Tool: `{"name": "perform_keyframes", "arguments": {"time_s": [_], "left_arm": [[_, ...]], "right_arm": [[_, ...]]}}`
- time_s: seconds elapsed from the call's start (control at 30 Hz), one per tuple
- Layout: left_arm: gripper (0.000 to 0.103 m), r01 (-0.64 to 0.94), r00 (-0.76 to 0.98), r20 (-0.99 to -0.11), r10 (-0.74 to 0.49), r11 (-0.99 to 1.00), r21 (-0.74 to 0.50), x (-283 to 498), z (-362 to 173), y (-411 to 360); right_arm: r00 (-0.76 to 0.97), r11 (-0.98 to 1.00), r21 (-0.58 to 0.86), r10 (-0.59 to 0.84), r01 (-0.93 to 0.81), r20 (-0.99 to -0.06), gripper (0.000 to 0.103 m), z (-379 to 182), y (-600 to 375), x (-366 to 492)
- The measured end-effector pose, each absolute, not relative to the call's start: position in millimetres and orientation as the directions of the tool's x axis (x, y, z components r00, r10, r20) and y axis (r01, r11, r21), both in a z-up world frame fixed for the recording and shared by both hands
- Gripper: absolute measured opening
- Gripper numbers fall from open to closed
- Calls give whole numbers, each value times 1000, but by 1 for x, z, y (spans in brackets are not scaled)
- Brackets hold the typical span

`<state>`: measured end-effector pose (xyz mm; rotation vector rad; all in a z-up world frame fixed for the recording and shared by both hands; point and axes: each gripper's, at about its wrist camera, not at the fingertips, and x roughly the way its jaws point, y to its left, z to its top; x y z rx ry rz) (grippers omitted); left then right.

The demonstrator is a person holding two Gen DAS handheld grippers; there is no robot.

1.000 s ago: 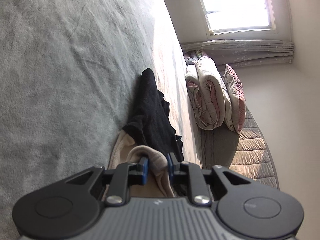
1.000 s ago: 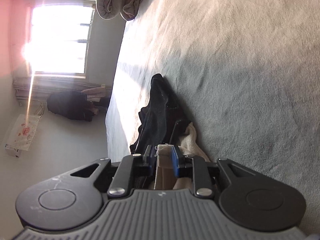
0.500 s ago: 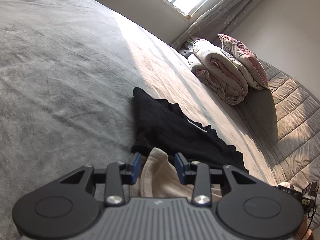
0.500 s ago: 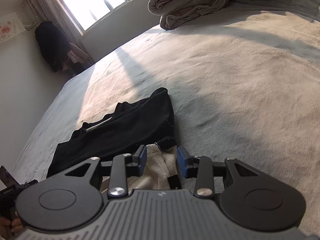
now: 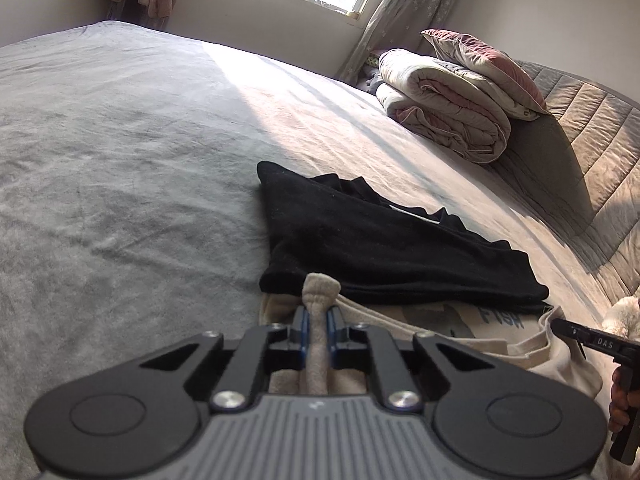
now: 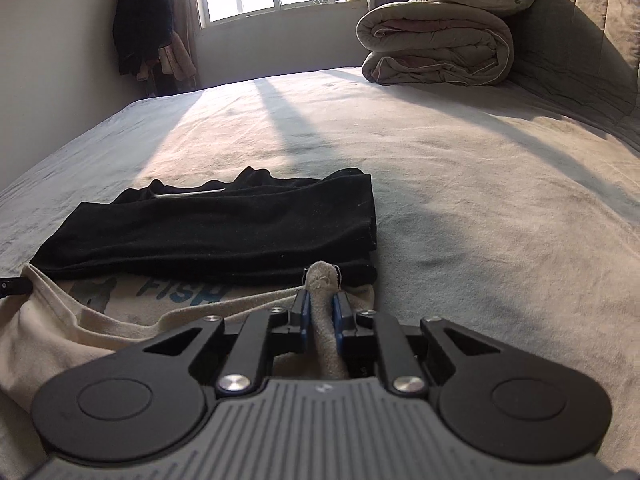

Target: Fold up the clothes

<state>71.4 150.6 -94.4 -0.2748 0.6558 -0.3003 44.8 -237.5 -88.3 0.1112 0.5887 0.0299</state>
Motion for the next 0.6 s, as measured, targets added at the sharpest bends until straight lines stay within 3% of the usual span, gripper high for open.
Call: {"name": "perform_keyframes", "arguments": {"time_s": [0.43, 0.6], "left_arm": [[9, 154, 854, -402, -330, 899, -411, 40, -81, 167], [9, 112, 826, -473, -308, 911, -397, 58, -93, 161]], "right_arm": [[915, 988, 130, -30, 89, -403, 8, -77, -244, 20], [902, 990, 105, -40, 94, -429, 8, -84, -240, 36]]}}
